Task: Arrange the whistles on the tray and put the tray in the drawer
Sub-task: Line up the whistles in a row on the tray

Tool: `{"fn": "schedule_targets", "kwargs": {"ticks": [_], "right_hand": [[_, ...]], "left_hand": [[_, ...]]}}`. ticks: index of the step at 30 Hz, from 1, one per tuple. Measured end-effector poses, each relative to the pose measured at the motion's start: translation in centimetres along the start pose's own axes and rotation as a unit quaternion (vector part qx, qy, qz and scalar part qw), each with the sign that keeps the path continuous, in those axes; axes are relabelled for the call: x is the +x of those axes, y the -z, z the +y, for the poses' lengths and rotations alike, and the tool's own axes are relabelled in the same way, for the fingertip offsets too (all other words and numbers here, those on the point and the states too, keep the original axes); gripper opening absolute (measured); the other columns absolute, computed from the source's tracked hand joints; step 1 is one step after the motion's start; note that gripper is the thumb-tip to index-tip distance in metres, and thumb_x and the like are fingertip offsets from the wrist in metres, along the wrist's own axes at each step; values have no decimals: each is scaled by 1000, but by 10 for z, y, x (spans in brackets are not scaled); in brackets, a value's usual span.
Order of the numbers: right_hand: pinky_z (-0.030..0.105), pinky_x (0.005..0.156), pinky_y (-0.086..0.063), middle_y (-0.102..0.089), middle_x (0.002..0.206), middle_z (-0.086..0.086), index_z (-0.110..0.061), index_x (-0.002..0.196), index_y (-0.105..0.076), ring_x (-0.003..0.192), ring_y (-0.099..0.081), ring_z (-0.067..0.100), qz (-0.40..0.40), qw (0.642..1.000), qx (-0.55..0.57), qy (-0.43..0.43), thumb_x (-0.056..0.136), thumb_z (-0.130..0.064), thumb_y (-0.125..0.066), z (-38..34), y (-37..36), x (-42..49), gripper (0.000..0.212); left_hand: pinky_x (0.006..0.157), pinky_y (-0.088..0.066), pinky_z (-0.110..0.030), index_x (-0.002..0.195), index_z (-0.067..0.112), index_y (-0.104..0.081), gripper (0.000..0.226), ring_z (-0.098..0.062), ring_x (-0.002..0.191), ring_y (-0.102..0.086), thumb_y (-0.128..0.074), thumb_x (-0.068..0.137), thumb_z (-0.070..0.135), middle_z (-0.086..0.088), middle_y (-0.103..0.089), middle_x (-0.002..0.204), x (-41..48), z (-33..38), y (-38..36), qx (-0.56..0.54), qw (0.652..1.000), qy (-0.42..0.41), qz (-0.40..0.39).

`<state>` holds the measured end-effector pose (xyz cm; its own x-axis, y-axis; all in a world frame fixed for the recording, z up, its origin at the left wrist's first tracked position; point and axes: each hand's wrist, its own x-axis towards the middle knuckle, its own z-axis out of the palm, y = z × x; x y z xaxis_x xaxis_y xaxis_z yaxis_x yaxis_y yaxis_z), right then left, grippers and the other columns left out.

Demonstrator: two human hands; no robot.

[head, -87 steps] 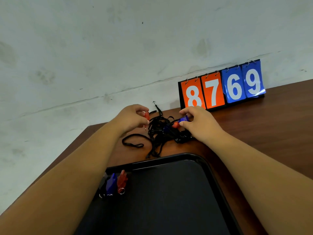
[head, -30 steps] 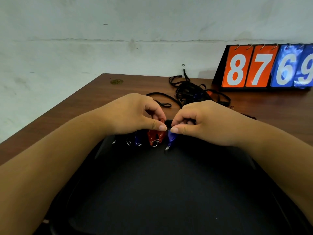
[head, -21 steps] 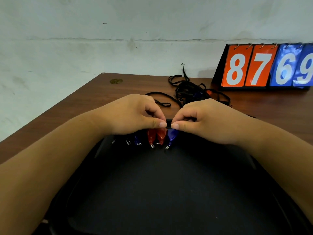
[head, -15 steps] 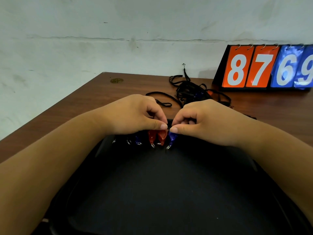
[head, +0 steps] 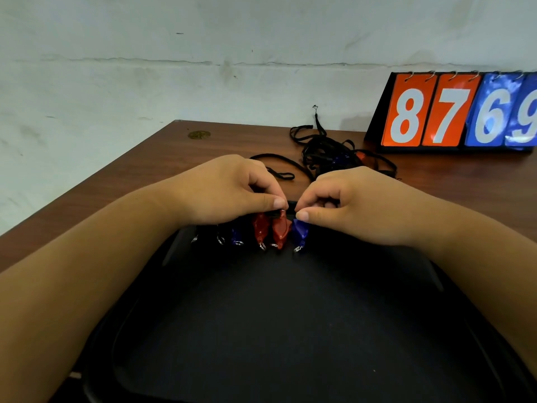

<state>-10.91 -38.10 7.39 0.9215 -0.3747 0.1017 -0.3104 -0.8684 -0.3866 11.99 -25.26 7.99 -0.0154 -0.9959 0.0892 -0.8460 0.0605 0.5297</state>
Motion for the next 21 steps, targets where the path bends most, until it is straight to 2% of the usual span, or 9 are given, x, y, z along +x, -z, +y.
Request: {"fn": "schedule_targets", "kwargs": {"ticks": [6,18,21], "right_hand": [[11,73,-43,-65,95,-25,-42,111,-77,94,-60,-12,-3,1000,1,-1,104,-46,-66,1,1,-1,14],[3,76,-42,-64,95,-27,-38,113,-78,97,-59,-17,7,1000,-1,13,106,-41,-65,1,-1,-1,15],[6,75,-41,-65,97,-28,-39,115,-78,98,-59,-16,9,1000,-1,12,107,-41,-64,0,-1,-1,17]], "left_hand": [[86,-44,-17,95,44,-84,12,4,101,-68,-74,100,42,25,-70,105,1,-1,-1,0,1000,-4,1],[91,-45,-20,102,45,-83,22,5,105,-66,-64,107,38,28,-68,107,2,-5,0,3,1000,10,2],[91,-45,-21,102,45,-83,22,6,104,-66,-63,108,37,28,-69,106,2,-6,0,-3,1000,13,3]]}}
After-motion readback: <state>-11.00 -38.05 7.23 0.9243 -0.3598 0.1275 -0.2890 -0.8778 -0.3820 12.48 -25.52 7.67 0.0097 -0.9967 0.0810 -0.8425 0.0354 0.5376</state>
